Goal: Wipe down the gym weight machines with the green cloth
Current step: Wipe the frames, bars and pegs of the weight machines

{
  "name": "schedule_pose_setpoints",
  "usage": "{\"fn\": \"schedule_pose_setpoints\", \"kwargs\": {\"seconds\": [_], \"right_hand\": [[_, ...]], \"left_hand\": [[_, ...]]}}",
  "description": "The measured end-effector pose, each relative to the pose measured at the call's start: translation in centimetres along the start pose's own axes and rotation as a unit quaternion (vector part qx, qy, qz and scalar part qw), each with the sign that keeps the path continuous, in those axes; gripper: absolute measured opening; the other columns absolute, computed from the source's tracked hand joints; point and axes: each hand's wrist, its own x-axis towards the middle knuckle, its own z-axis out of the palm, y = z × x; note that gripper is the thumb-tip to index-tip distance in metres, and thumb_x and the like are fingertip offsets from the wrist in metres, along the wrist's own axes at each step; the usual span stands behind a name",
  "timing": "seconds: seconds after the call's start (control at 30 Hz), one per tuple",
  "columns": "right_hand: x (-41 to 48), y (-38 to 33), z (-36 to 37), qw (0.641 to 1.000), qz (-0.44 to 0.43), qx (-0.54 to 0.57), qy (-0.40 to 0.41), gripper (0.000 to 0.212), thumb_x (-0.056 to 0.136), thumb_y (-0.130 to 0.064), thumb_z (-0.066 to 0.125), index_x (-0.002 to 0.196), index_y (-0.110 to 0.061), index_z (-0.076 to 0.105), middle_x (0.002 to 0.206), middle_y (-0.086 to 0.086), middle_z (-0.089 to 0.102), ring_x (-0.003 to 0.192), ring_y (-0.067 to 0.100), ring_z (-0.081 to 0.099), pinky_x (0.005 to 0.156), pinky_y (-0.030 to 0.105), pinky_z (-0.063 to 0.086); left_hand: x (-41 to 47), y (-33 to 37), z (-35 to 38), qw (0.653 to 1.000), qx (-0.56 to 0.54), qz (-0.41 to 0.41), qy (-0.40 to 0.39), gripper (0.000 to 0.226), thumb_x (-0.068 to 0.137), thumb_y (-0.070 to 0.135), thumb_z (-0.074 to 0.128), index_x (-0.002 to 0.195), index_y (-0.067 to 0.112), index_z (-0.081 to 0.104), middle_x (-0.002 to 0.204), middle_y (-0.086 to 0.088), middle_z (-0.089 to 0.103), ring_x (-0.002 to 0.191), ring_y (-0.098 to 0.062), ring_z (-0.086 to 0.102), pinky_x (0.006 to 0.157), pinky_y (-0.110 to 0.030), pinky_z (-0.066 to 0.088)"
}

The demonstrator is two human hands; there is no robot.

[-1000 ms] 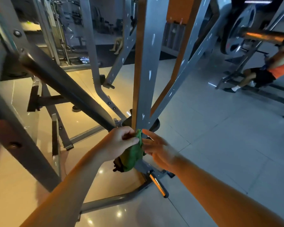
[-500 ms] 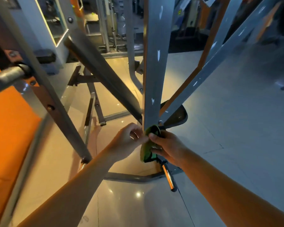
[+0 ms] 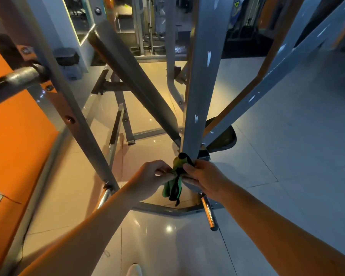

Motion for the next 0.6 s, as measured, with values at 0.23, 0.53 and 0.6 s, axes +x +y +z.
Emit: {"fn": "schedule_pose_setpoints", "kwargs": {"seconds": [0.23, 0.53, 0.6], "right_hand": [[1.7, 0.2, 2.8, 0.995, -0.01, 0.056, 0.079, 0.029, 0.097, -0.013, 0.06, 0.123, 0.0, 0.061, 0.12, 0.025, 0.069, 0.111, 0.03, 0.07, 0.097, 0.041, 0.056], [1.9, 1.7, 6.7, 0.997, -0.015, 0.022, 0.067, 0.044, 0.096, -0.019, 0.066, 0.132, 0.004, 0.052, 0.124, 0.027, 0.066, 0.12, 0.044, 0.062, 0.095, 0.044, 0.057], [2.0, 2.0, 7.4, 0.999, -0.016, -0.014, 0.034, 0.055, 0.092, -0.027, 0.073, 0.133, 0.005, 0.053, 0.127, 0.034, 0.06, 0.12, 0.053, 0.057, 0.101, 0.058, 0.05]], "left_hand": [[2.9, -4.1, -5.7, 0.996, -0.066, -0.017, -0.057, 0.018, 0.09, 0.027, 0.062, 0.099, 0.011, 0.065, 0.093, -0.016, 0.063, 0.091, -0.034, 0.062, 0.083, -0.052, 0.052], [4.7, -3.7, -7.3, 0.99, 0.005, 0.057, -0.13, 0.02, 0.09, 0.038, 0.074, 0.093, 0.02, 0.067, 0.09, -0.002, 0.064, 0.08, -0.011, 0.061, 0.068, -0.027, 0.049], [4.7, -3.3, -7.1, 0.987, -0.02, 0.036, -0.157, 0.027, 0.083, 0.043, 0.081, 0.092, 0.02, 0.07, 0.093, -0.003, 0.067, 0.086, -0.015, 0.065, 0.073, -0.031, 0.054]]}}
